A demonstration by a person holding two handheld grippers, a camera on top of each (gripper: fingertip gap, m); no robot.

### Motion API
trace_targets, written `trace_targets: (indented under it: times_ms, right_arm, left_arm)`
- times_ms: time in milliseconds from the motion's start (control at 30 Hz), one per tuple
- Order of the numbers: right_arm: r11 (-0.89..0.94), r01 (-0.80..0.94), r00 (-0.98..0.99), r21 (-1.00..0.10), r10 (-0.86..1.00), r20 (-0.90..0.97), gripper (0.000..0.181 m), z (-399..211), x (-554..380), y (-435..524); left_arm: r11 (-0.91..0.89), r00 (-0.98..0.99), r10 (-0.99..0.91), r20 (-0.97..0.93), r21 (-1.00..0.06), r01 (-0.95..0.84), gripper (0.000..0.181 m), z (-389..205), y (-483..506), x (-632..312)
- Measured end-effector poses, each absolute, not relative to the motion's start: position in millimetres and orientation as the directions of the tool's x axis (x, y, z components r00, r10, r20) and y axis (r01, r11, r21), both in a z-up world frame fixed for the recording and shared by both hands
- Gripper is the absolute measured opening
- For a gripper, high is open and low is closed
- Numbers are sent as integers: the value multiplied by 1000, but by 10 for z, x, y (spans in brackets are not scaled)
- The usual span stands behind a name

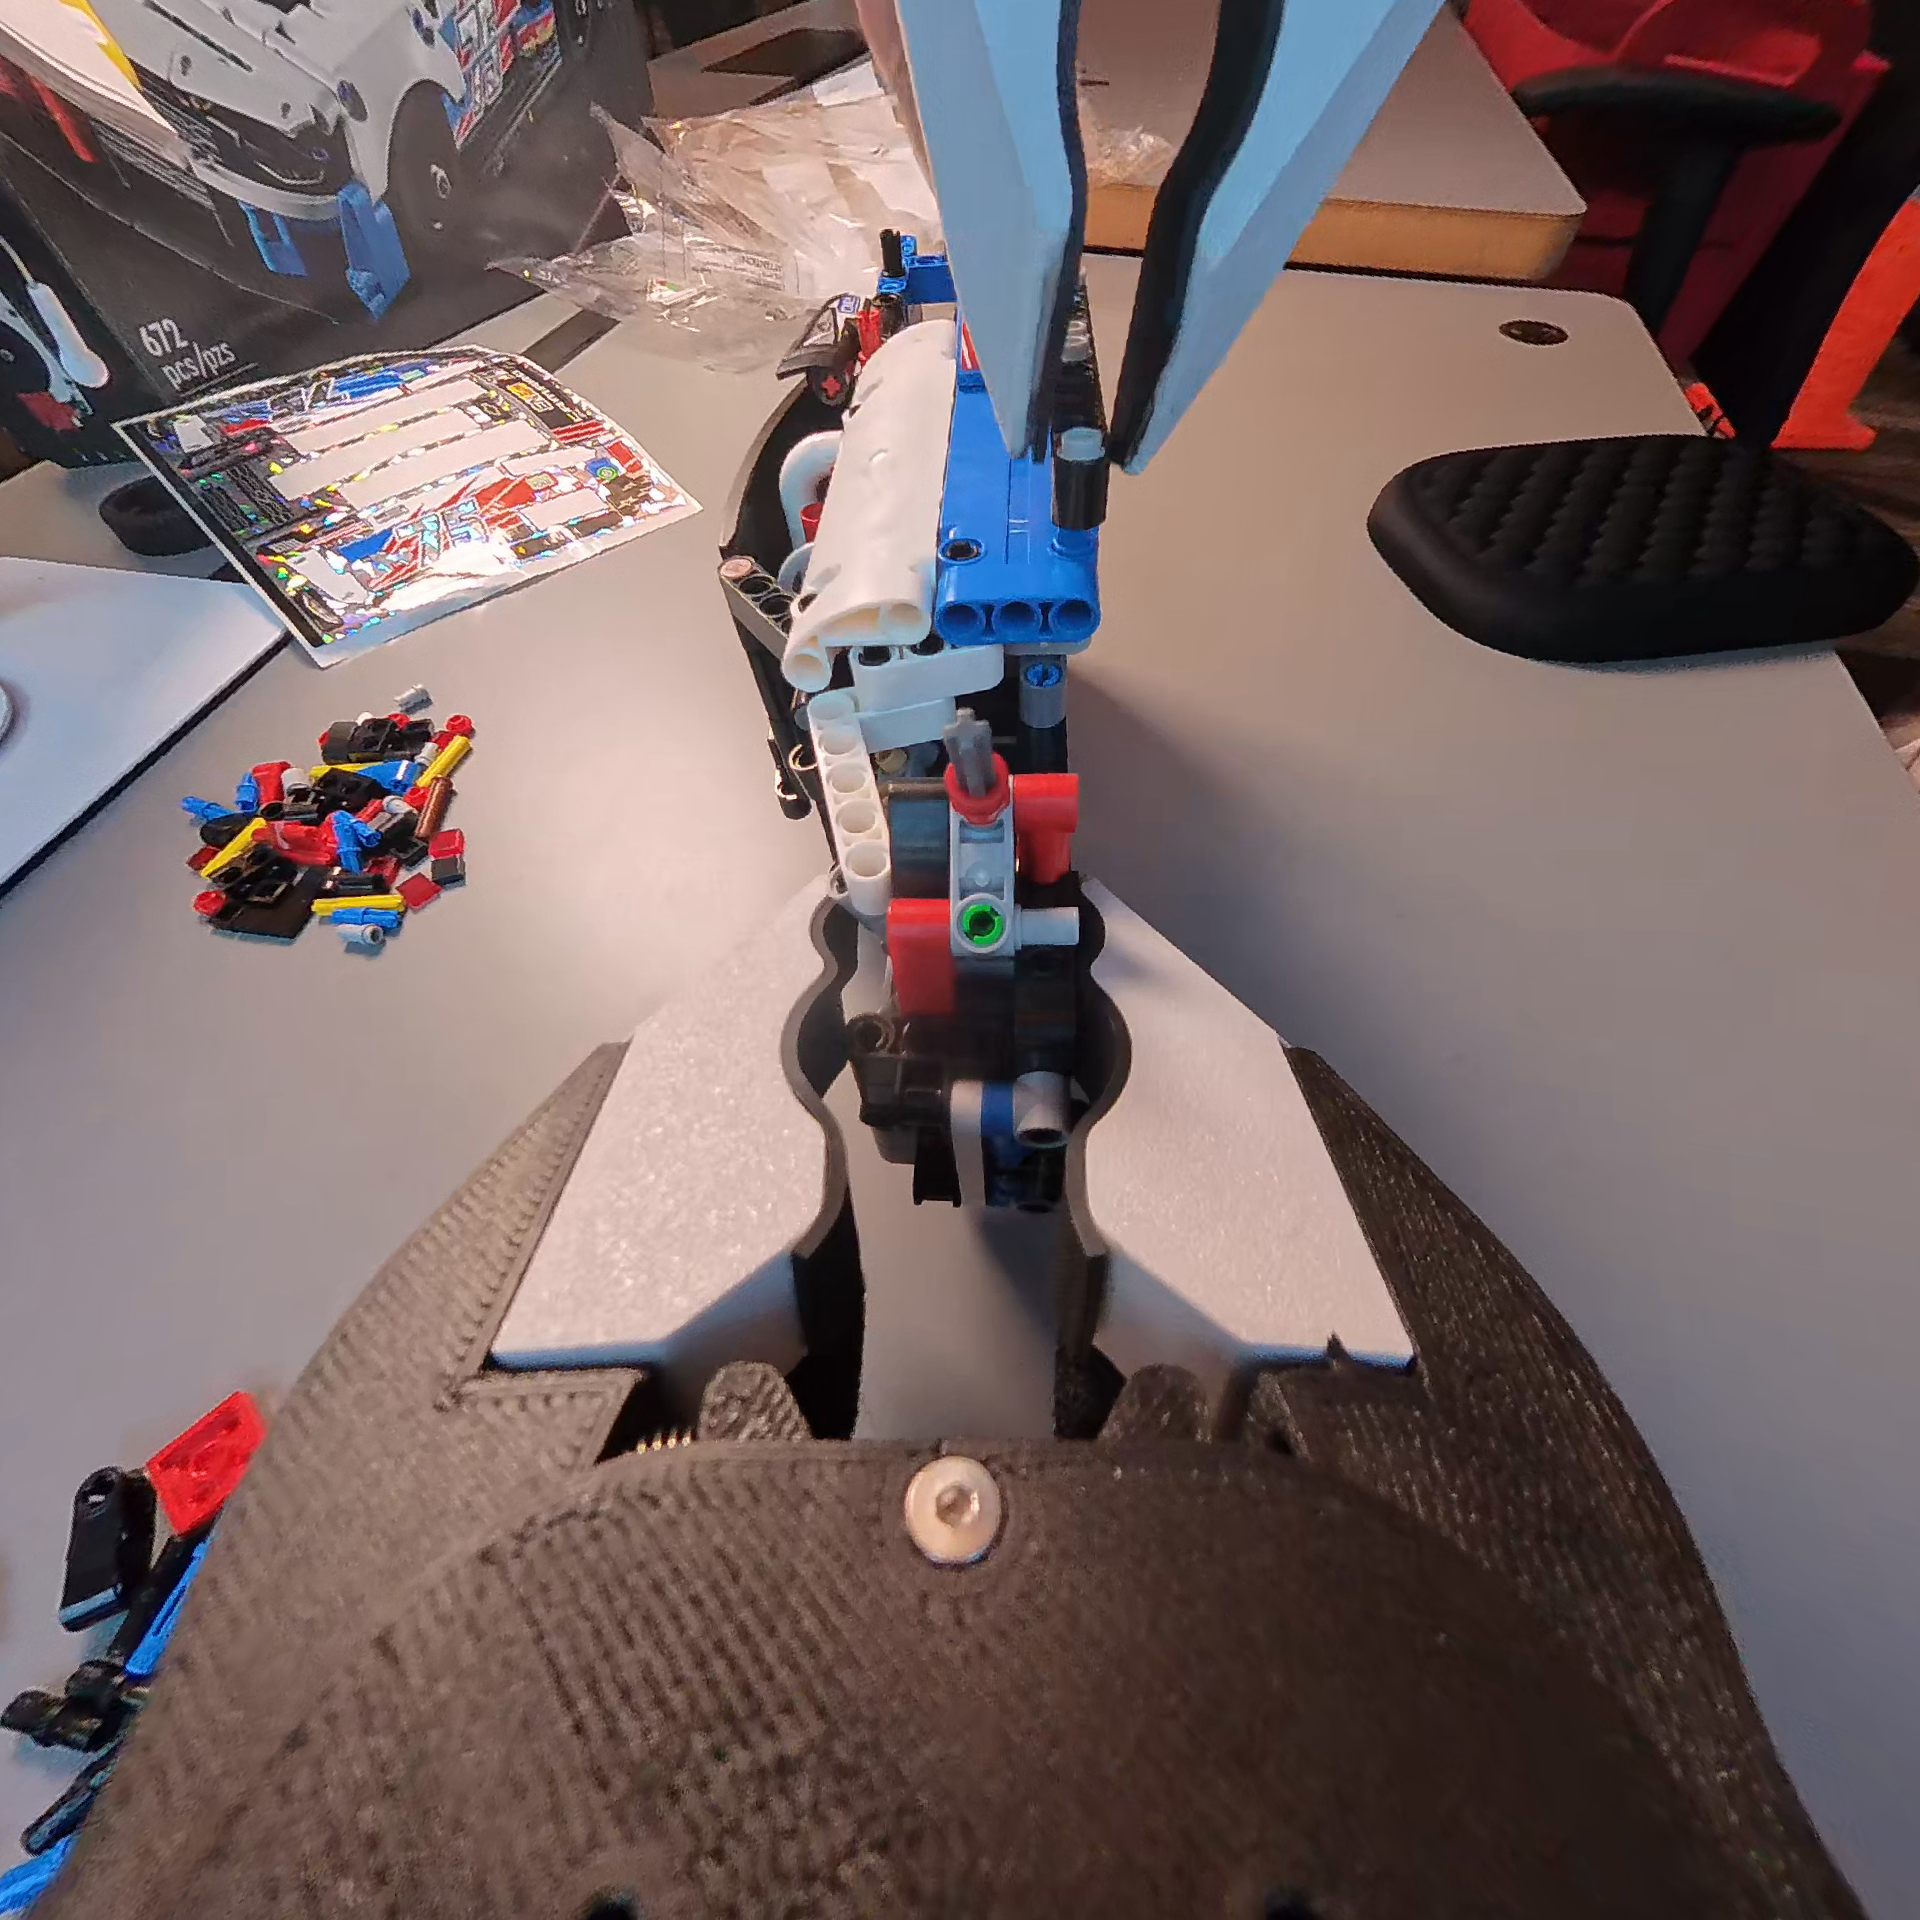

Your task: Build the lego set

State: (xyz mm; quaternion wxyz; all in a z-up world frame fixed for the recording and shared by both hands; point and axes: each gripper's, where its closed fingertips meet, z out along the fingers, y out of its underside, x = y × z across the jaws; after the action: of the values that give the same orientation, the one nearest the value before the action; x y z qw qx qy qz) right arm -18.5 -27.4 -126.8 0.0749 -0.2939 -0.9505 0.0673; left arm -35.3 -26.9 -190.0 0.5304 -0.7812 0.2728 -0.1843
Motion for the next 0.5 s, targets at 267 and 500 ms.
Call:
trace_targets:
  times_ms: [267, 500]
  right_arm:
    - [830, 541, -831, -137, 553, 69, 5, -1348, -174, -250]
    - [830, 537, -834, -148, 549, 50, 5, -1294, -212, -293]
  left_arm:
    - [-295, 783, -622, 3, -927, -231, 37, -1903, -269, -358]
    - [-297, 782, -624, 5, -927, -231, 38, -1906, -272, -362]
